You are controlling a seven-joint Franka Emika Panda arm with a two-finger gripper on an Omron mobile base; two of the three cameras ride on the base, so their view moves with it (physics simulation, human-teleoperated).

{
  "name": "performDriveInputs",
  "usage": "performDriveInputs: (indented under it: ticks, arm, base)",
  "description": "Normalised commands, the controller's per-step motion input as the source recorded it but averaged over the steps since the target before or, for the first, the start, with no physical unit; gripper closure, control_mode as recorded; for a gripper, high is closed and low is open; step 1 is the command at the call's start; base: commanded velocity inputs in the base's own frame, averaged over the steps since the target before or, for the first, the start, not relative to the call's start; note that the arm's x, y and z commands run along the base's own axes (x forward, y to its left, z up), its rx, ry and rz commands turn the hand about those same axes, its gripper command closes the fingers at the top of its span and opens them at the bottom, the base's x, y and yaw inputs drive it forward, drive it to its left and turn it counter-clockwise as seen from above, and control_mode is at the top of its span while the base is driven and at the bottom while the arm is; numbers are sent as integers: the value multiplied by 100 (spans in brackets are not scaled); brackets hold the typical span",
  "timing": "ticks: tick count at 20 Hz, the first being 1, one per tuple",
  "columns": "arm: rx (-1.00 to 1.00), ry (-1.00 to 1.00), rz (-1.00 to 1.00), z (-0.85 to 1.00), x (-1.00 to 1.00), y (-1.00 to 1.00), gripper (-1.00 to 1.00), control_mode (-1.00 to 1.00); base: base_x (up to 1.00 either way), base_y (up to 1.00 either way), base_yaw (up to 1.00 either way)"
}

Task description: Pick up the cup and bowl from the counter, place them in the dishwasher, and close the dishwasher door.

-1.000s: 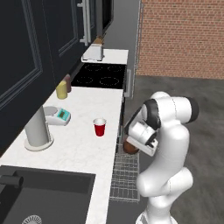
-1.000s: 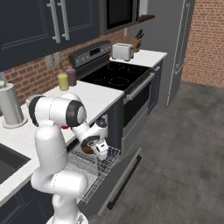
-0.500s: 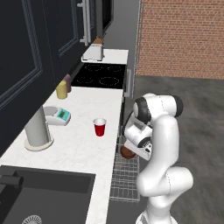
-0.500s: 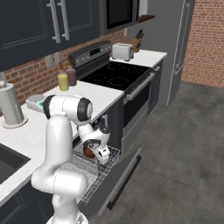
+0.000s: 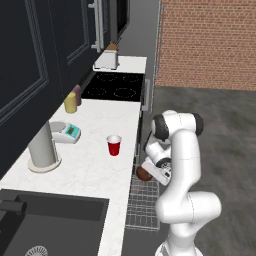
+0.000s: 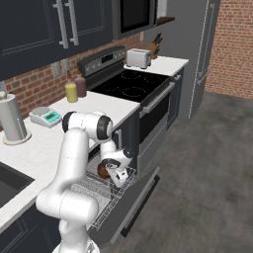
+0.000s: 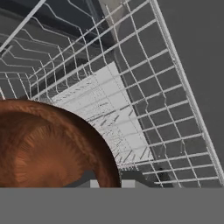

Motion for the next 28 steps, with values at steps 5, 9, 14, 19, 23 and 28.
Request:
performDriveInputs:
  ticks: [5,9,14,19,23,28]
  arm:
    - [3,0,0,-42,38,2,100,-100]
    - [0,0,0,-55,45,2,100,-100]
    - [0,0,0,-59,35,0,100,-100]
    - [-4,0,0,-66,32,4,100,-100]
    - [-7,0,0,-69,22,4,100,-100]
    - [-13,2,0,-91,-1,-24,100,-100]
  base:
    - [0,0,0]
    - [0,0,0]
    - [0,0,0]
    - [0,0,0]
    - [0,0,0]
    - [0,0,0]
